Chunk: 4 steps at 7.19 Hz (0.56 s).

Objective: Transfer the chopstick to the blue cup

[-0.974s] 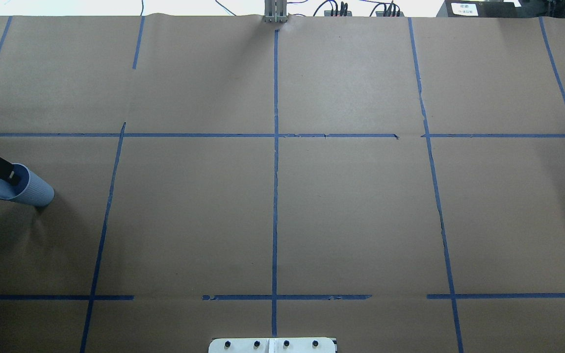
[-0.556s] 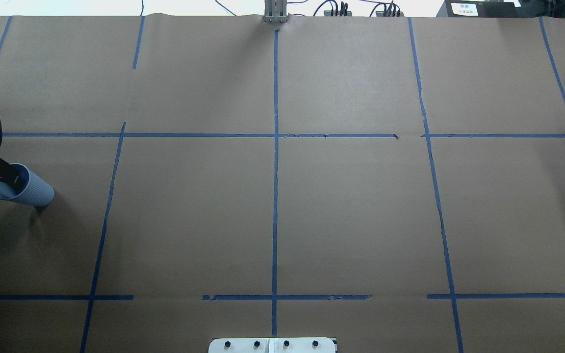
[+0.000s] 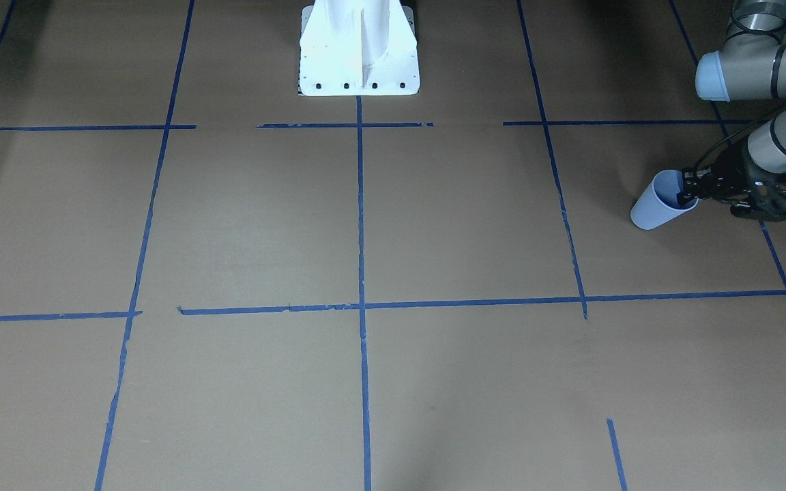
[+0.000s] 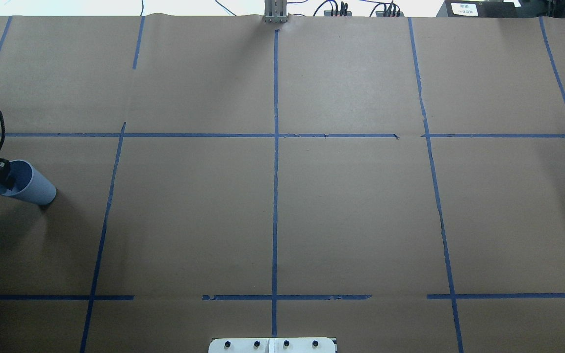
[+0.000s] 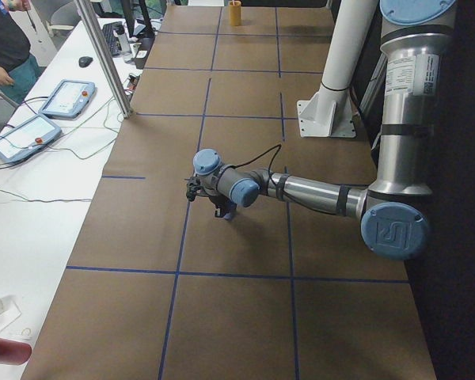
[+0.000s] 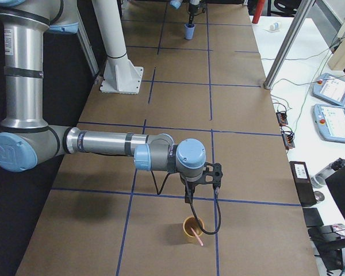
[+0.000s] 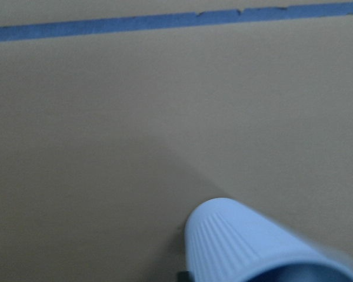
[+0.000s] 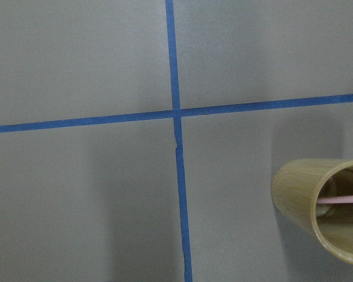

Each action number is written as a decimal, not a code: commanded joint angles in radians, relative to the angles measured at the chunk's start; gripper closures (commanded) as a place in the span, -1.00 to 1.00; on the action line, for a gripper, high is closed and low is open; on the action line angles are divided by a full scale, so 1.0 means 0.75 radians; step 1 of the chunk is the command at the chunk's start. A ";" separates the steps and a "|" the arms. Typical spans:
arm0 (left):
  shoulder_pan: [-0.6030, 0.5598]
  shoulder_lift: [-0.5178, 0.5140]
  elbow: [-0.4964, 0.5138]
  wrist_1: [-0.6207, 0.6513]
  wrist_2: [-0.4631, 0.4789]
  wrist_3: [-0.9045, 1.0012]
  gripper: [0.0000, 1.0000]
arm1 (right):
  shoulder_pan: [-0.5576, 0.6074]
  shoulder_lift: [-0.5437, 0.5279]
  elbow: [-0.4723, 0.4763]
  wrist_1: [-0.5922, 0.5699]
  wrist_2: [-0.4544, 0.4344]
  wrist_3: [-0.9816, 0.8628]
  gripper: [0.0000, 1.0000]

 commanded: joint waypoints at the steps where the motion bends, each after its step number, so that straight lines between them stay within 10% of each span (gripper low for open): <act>1: -0.038 -0.025 -0.117 0.115 -0.006 -0.003 0.99 | 0.000 0.000 0.031 -0.002 0.000 -0.002 -0.99; 4: 0.033 -0.514 -0.292 0.759 0.000 -0.209 0.98 | -0.020 0.002 0.085 -0.012 -0.014 0.016 -0.99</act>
